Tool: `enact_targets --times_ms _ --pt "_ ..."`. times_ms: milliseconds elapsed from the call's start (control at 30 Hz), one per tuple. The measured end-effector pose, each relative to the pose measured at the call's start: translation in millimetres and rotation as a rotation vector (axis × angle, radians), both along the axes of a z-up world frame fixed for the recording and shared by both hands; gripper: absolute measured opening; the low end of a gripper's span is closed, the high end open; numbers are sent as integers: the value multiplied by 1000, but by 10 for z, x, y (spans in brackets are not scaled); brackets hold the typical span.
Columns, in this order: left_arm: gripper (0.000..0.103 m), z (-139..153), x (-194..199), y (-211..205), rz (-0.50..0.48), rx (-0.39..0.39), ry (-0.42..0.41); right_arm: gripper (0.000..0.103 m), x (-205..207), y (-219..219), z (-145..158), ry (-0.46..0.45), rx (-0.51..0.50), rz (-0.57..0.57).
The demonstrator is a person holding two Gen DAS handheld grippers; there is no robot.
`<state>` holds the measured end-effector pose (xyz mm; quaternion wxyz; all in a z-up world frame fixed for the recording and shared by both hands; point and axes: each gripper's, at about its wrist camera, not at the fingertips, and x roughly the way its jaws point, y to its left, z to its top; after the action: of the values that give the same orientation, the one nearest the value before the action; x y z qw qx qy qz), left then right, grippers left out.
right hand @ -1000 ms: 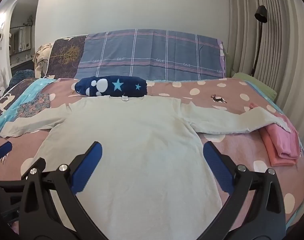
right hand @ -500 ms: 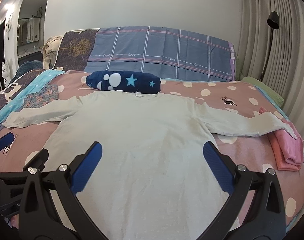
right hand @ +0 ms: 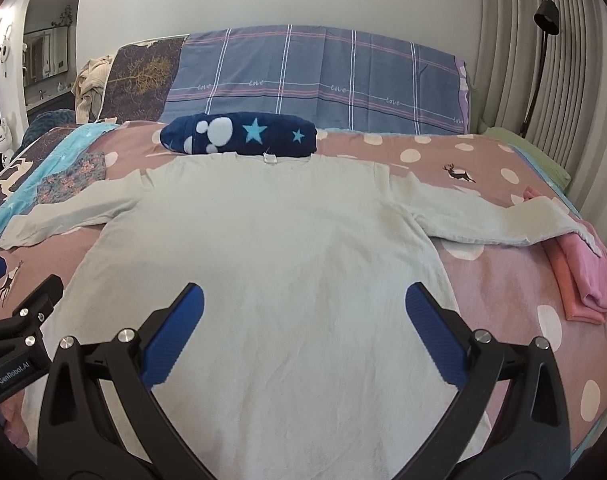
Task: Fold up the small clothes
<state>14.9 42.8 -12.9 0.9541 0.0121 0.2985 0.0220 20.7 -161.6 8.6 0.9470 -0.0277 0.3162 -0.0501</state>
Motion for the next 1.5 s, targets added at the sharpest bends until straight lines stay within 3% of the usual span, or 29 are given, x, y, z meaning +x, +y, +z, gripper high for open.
enact_targets --times_ms 400,500,600,767,967,1100,1300,1400,1500 --pt "102 -75 53 59 -4 -9 41 101 38 -26 -79 31 3 -7" --pt "100 -147 148 213 -2 -67 93 101 55 -32 -96 42 6 -9" --pt "88 -215 216 449 42 -90 129 101 82 -46 -119 49 4 -19" --pt "56 -346 359 1020 140 -146 202 101 126 -74 -169 61 -17 -34" --pt "44 -417 549 2091 336 -355 210 101 192 -118 -234 77 -32 -53" --pt "40 -353 636 2525 455 -305 189 101 271 -178 -291 92 -23 -72" --pt "38 -402 853 2914 524 -287 187 101 408 -228 -361 115 -20 -91" --pt "33 -503 1007 3146 550 -310 210 101 484 -240 -360 118 -22 -88" --pt "33 -596 1053 3403 619 -389 236 101 557 -239 -326 116 -10 -76"
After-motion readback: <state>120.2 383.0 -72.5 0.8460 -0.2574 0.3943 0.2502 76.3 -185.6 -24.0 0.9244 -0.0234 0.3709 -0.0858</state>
